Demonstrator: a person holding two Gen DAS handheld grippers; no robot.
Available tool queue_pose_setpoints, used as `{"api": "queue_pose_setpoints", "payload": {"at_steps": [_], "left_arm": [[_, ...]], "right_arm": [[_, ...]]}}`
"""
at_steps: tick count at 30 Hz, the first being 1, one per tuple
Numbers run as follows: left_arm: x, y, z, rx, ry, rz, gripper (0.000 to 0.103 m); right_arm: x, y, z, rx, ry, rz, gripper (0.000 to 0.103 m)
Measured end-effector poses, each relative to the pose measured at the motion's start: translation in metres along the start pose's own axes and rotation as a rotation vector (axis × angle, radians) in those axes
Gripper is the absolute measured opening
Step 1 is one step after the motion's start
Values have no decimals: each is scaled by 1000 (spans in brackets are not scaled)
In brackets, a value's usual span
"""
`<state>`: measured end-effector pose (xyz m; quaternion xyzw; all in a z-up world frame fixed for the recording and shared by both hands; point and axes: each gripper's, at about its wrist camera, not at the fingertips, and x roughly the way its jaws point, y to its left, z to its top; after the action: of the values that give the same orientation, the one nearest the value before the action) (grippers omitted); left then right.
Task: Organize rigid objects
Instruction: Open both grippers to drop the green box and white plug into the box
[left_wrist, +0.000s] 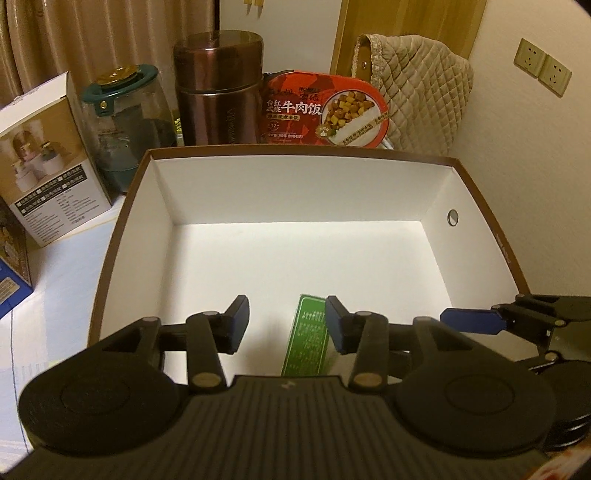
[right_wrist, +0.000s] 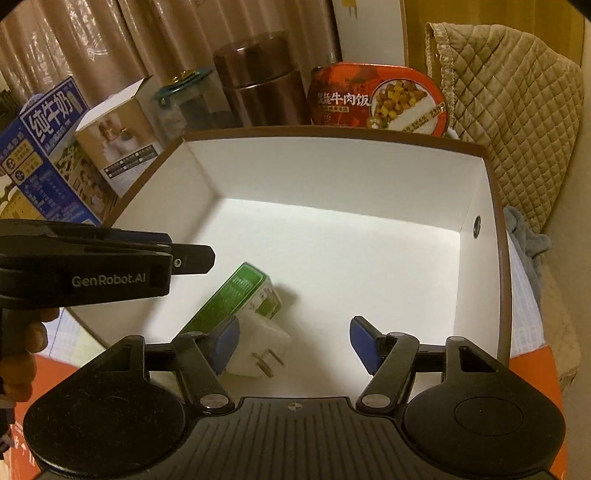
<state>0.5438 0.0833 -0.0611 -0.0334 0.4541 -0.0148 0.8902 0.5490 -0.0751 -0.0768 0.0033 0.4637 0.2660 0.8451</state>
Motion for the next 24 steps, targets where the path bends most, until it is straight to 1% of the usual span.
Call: {"api": "queue_pose_setpoints", "payload": {"at_steps": [10, 17, 24], "left_arm": [[-23, 1, -11, -7, -7, 19, 41], [-47, 0, -17, -17, -36, 37, 42], [-81, -2, -31, -25, -74, 51, 42]], "right_arm": [[-17, 0, -10, 30, -18, 3, 64], [-38, 2, -17, 34, -47, 10, 64], [-65, 6, -30, 32, -80, 30, 64]]}}
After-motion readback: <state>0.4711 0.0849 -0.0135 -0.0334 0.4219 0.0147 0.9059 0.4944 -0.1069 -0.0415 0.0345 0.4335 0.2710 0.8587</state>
